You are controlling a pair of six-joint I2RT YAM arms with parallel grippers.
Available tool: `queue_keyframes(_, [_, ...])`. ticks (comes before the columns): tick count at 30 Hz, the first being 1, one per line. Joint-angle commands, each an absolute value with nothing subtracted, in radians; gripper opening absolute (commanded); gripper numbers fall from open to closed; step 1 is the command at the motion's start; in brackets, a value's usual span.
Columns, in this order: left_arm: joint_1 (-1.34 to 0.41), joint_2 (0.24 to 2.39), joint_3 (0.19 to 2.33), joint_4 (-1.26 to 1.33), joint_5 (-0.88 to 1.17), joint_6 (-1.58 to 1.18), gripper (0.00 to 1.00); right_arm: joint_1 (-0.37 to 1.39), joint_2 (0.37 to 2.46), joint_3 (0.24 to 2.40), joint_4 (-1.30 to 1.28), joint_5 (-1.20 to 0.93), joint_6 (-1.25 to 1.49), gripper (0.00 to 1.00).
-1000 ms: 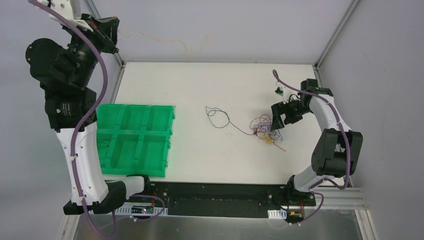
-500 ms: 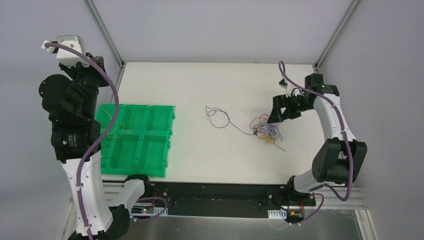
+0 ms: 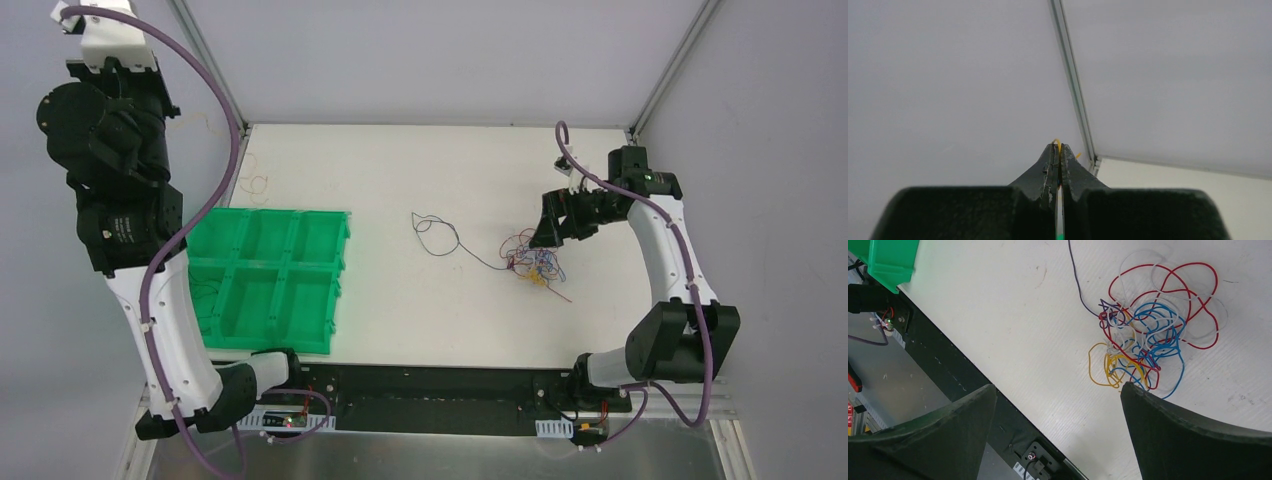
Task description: Untangle the cables
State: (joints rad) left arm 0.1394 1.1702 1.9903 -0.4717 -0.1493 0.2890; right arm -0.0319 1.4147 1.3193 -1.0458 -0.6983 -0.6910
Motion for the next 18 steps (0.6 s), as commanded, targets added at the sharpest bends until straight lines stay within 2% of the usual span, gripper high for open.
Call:
queue_keyframes(1, [0.162,1.234,2.109,-0.423,-0.202,0.427,0.00,-0.025,1.371,1.374,-1.078,-0.732,-0.685,0.99])
queue_keyframes(10, [0.267,1.325,2.150,-0.417,-0.152,0.481,0.00,-0.023,1.388,1.415,-1.116,-0.730,-0.689,0.99])
queue_keyframes(18, [0.505,1.287,1.894,-0.385,0.034,0.376,0.00,-0.014,1.389,1.395,-1.114,-0.738,-0.677,0.99])
